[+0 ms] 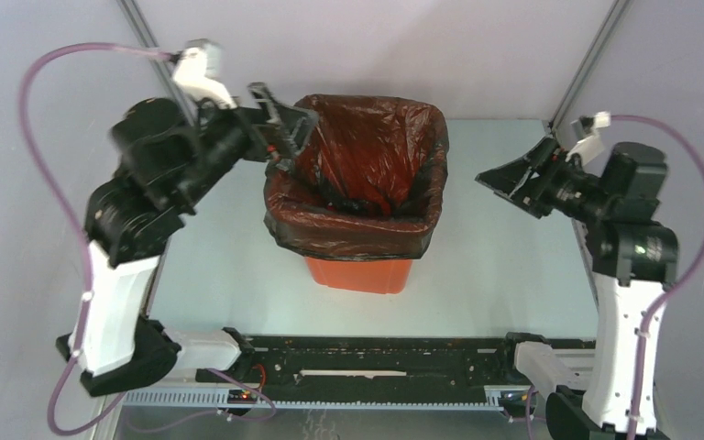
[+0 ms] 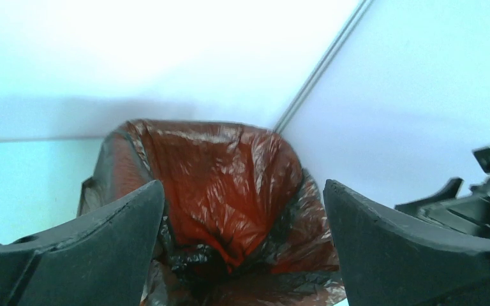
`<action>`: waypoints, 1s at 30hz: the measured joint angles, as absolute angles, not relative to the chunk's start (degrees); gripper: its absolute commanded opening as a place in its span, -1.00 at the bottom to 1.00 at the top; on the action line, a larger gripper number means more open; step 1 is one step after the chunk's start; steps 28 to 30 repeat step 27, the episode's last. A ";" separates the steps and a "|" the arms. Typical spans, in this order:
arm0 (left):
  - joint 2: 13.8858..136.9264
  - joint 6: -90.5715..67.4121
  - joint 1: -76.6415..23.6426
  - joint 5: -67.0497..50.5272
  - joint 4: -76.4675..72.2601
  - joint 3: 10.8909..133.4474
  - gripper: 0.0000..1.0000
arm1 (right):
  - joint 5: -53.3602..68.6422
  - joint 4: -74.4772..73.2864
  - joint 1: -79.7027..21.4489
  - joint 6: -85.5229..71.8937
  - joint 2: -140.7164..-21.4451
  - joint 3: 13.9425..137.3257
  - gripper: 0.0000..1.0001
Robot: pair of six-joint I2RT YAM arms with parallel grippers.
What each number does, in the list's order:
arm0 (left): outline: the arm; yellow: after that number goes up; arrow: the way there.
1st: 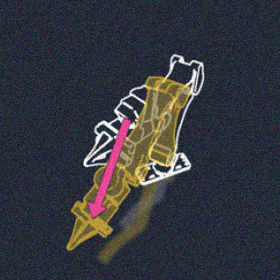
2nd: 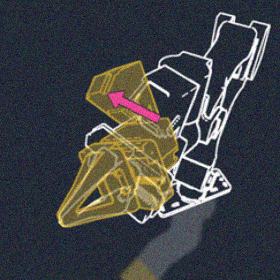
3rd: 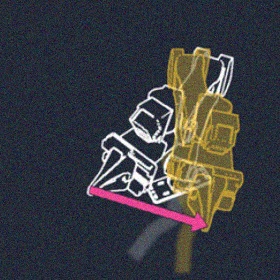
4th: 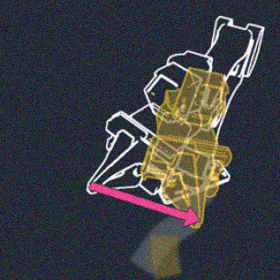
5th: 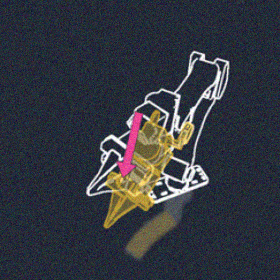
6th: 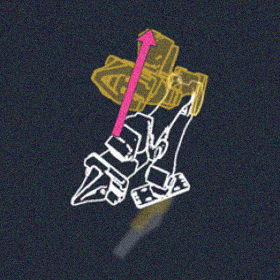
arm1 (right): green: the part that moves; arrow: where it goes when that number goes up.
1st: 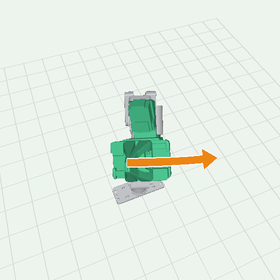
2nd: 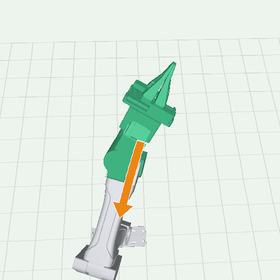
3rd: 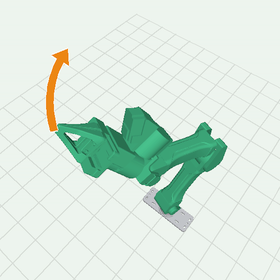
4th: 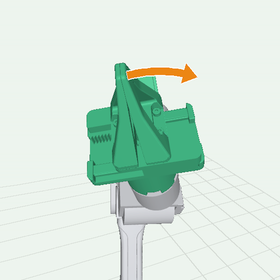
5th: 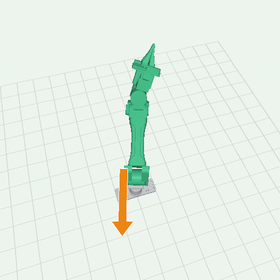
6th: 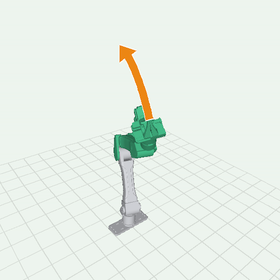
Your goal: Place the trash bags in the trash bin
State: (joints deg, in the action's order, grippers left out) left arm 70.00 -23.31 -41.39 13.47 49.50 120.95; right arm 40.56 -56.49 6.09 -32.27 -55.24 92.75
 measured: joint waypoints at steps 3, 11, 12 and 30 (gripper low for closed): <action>62.85 -23.49 -41.32 16.53 43.70 115.55 0.99 | 38.70 -57.93 6.13 -30.63 -53.52 101.03 1.00; 53.41 -21.87 -41.32 25.19 34.57 111.90 1.00 | 33.32 -61.08 6.13 -30.09 -50.02 116.16 1.00; 53.39 -21.34 -41.32 26.26 34.20 112.29 1.00 | 32.99 -61.08 6.13 -30.11 -49.93 116.79 1.00; 53.45 -15.40 -41.32 33.32 33.12 113.73 1.00 | 32.18 -60.55 6.13 -32.08 -51.40 115.35 0.99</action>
